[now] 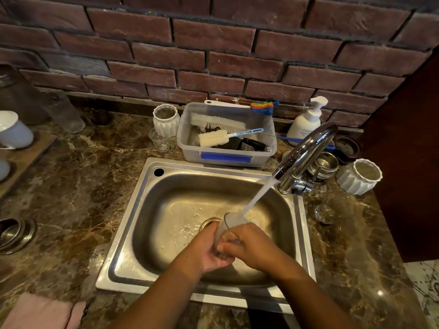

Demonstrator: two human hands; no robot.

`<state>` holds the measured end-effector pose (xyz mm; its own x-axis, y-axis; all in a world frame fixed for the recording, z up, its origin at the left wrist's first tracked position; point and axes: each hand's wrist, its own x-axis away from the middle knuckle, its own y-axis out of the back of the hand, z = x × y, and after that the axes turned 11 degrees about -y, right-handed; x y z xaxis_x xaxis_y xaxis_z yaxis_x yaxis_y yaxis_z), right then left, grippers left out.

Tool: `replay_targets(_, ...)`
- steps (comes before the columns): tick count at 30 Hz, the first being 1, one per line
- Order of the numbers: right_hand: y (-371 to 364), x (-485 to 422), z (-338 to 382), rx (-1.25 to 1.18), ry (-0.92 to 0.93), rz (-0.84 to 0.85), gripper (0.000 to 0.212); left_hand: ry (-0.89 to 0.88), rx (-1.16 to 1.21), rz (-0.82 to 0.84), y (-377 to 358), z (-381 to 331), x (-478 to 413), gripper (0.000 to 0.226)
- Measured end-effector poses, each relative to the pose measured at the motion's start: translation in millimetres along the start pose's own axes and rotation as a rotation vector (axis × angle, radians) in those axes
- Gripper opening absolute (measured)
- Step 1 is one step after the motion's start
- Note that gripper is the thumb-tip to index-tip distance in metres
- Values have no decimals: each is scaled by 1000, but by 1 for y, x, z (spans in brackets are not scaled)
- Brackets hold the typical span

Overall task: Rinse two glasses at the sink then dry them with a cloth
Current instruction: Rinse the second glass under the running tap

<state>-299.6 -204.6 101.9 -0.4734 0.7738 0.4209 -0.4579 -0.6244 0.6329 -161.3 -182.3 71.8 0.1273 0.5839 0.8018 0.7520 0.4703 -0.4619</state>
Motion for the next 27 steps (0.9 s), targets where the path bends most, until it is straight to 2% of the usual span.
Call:
replay_targets(3,2,1,-5,7,-2,-48,16,2,-41,-14,-9,-4,5,33)
replay_targets(7,-2,-4,8,-286,-195,-244,32,-380,10,-117,-24,20,3,30)
replay_targets(8,-5,-7,10,-313,-225,-266,34,-415,7,-125,-25,24,3,30)
replay_targets(10,-7,-9,11,-232,-190,-246,36,-355,15,-112,-23,21,7,31)
replay_targets(13,1,-5,2,-112,-50,-144,31,-89,-29,-87,-16,0,9,27)
replay_targets(15,8,-1,-2,-74,13,-96,26,54,-106,-36,-12,-11,9,37)
replay_targets(16,9,-1,-2,-53,22,-103,25,69,-106,-27,-13,-12,8,39)
replay_targets(18,6,-3,3,-23,-12,-199,27,-33,-28,-50,-19,-6,8,31)
replay_targets(21,-9,-11,16,-92,-182,-349,30,-393,-1,-137,-25,14,6,25)
replay_targets(22,-13,-12,18,-116,-220,-362,32,-439,8,-149,-26,20,7,24)
replay_targets(24,-13,-10,16,-42,-169,-361,32,-376,51,-120,-23,21,8,24)
replay_targets(27,-4,-5,4,158,38,-243,31,-136,42,-68,-13,7,5,28)
